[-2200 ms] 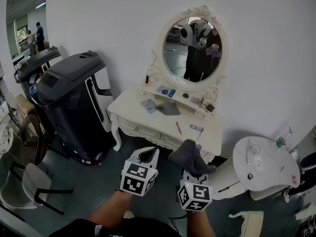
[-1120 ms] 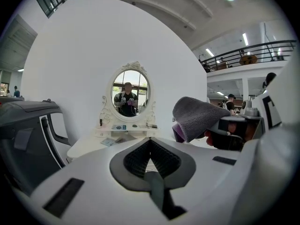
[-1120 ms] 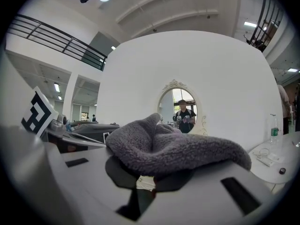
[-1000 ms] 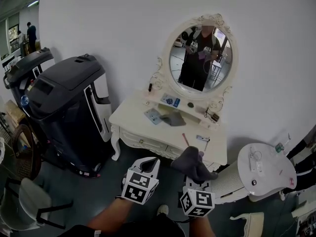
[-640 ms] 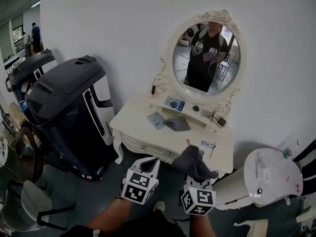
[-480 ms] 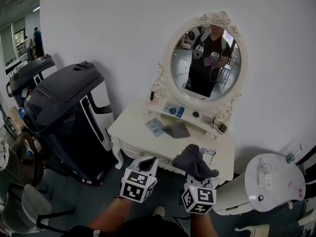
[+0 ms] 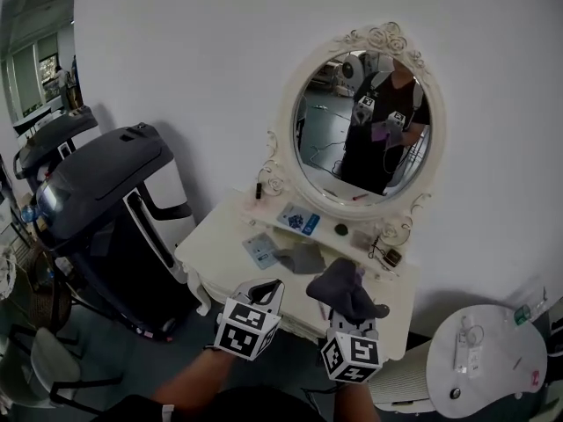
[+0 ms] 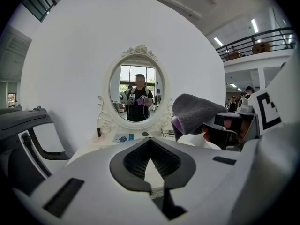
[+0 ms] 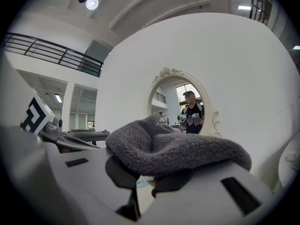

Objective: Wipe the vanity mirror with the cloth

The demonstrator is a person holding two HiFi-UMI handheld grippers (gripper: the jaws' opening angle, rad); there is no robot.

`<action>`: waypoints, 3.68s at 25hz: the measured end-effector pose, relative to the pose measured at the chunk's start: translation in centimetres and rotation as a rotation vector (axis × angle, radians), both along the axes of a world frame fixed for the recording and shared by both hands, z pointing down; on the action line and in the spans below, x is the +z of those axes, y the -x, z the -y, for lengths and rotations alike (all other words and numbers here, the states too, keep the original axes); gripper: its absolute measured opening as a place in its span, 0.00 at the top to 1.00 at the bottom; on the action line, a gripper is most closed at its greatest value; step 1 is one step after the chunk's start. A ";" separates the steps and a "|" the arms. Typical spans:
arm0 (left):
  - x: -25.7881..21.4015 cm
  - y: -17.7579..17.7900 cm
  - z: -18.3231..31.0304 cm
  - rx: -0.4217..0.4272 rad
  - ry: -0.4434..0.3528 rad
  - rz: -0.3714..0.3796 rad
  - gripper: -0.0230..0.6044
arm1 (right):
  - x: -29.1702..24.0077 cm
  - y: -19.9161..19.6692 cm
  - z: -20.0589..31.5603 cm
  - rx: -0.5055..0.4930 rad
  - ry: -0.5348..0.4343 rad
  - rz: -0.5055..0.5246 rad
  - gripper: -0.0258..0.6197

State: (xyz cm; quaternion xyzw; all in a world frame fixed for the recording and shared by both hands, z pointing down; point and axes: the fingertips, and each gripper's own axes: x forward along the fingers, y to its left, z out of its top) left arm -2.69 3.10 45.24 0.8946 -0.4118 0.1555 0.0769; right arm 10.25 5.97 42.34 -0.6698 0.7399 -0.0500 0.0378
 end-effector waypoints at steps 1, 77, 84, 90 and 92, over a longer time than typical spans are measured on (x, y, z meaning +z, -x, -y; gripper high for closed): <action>0.1 -0.8 0.6 -0.002 0.000 0.007 0.95 | 0.3 -0.8 0.4 -0.001 0.004 0.006 0.92; 0.0 -13.3 29.9 0.219 0.068 -0.085 0.95 | -25.9 -24.9 34.9 0.484 -0.366 -0.312 0.92; 0.5 -14.0 31.3 0.218 0.084 -0.087 0.95 | -25.7 -25.1 34.7 0.464 -0.410 -0.274 0.92; 1.0 -14.8 31.6 0.235 0.098 -0.079 0.95 | -22.6 -26.0 34.4 0.429 -0.332 -0.232 0.92; 1.1 -15.0 31.6 0.241 0.099 -0.076 0.95 | -20.9 -26.4 34.3 0.445 -0.289 -0.228 0.92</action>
